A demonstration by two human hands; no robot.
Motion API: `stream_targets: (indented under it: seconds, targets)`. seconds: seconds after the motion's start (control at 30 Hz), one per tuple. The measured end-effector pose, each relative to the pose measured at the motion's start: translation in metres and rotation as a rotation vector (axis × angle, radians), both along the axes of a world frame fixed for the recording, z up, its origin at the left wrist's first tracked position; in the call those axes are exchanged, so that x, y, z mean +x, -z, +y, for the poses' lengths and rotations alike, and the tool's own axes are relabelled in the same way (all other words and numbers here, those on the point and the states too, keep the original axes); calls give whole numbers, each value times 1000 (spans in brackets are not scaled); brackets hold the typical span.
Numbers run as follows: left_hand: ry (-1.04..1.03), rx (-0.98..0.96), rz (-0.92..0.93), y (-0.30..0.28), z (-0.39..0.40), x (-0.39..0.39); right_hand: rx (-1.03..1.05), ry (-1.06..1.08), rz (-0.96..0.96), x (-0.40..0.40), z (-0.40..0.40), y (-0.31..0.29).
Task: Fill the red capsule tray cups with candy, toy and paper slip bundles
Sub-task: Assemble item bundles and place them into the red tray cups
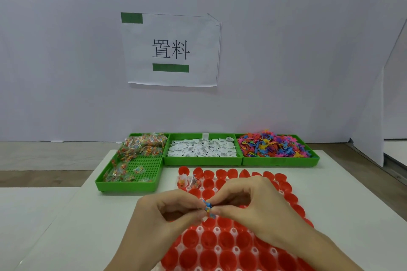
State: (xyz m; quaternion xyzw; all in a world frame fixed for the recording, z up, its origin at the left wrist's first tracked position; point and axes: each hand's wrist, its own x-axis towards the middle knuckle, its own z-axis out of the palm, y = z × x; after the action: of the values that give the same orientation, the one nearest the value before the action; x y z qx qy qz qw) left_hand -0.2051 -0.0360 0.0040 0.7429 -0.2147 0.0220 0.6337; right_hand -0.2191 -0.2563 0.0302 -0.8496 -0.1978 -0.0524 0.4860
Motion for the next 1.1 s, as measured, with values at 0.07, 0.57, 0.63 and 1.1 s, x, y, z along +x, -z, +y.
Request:
stream_targets:
  seconds: [0.07, 0.57, 0.63, 1.1]
  targets:
    - [-7, -17, 4, 1, -1, 0, -9, -5, 4, 0, 0, 0]
    - [-44, -35, -7, 6, -3, 1, -52, 38, -22, 0, 2, 5]
    - [-62, -18, -37, 7, -3, 2, -42, 11, 15, 1, 0, 4]
    - [-107, 286, -288, -14, -26, 70, -74, 152, 36, 67, -9, -2]
